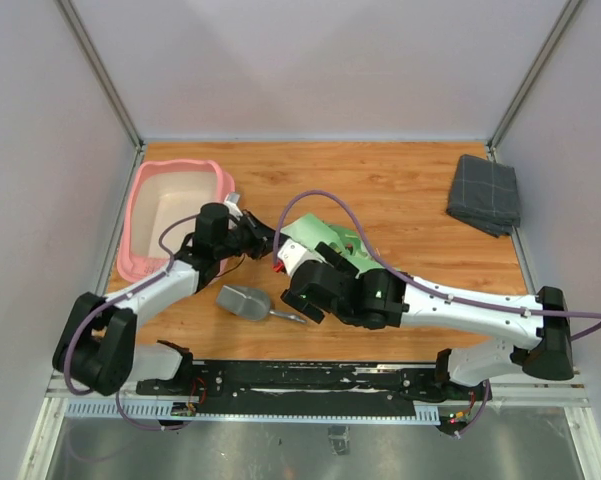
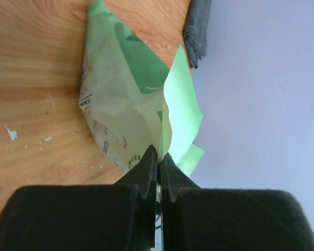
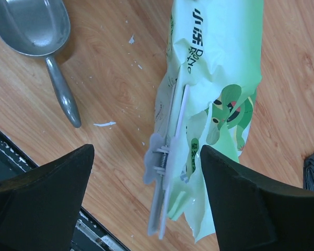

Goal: Fill the litter box with clean litter
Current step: Remove the clamp from the cat litter bag.

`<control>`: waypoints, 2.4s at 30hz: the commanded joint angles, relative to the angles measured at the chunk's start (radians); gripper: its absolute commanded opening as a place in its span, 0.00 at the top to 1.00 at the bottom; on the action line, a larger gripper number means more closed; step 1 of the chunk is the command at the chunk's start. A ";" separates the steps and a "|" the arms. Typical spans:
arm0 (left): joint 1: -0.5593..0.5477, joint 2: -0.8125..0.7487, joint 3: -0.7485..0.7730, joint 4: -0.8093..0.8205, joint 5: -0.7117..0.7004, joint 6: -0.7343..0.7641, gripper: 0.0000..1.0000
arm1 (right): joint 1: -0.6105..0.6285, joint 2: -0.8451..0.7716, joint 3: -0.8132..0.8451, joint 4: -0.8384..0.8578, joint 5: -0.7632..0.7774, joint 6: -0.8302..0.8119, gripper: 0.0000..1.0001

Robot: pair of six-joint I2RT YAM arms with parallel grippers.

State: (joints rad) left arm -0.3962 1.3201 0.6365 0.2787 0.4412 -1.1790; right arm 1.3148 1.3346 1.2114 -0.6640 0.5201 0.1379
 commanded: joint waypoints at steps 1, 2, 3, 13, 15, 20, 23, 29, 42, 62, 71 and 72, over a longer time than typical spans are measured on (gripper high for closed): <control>-0.004 -0.180 -0.021 0.076 -0.016 -0.070 1.00 | 0.036 0.017 0.028 -0.014 0.066 -0.023 0.16; -0.004 -0.203 -0.032 0.074 -0.027 -0.073 1.00 | 0.038 0.021 0.028 -0.014 0.067 -0.032 0.17; -0.004 -0.219 -0.042 0.073 -0.032 -0.077 1.00 | 0.038 0.027 0.027 -0.013 0.067 -0.044 0.19; -0.004 -0.218 -0.066 0.073 -0.024 -0.071 1.00 | 0.041 0.051 0.006 -0.014 0.133 -0.124 0.49; -0.004 -0.213 -0.063 0.073 -0.023 -0.069 1.00 | 0.041 0.049 0.002 -0.017 0.165 -0.138 0.52; -0.003 -0.209 -0.055 0.073 -0.021 -0.062 1.00 | 0.041 0.055 0.000 -0.024 0.187 -0.168 0.52; -0.003 -0.211 -0.056 0.073 -0.024 -0.059 1.00 | 0.041 0.073 0.005 -0.048 0.214 -0.169 0.47; -0.004 -0.204 -0.060 0.073 -0.026 -0.054 1.00 | 0.029 0.082 -0.003 -0.073 0.221 -0.159 0.48; -0.004 -0.200 -0.063 0.073 -0.023 -0.048 1.00 | 0.026 0.065 -0.016 -0.074 0.173 -0.136 0.64; -0.003 -0.202 -0.075 0.073 -0.041 -0.038 1.00 | 0.026 0.026 -0.020 -0.058 0.143 -0.132 0.99; -0.004 -0.197 -0.077 0.073 -0.047 -0.032 1.00 | 0.021 -0.016 -0.010 -0.058 0.119 -0.118 0.99; -0.003 -0.197 -0.077 0.073 -0.048 -0.031 1.00 | 0.021 -0.024 -0.010 -0.058 0.117 -0.118 0.99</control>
State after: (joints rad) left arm -0.3958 1.1229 0.5514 0.2684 0.3889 -1.2148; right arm 1.3411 1.3655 1.2015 -0.7166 0.6567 0.0010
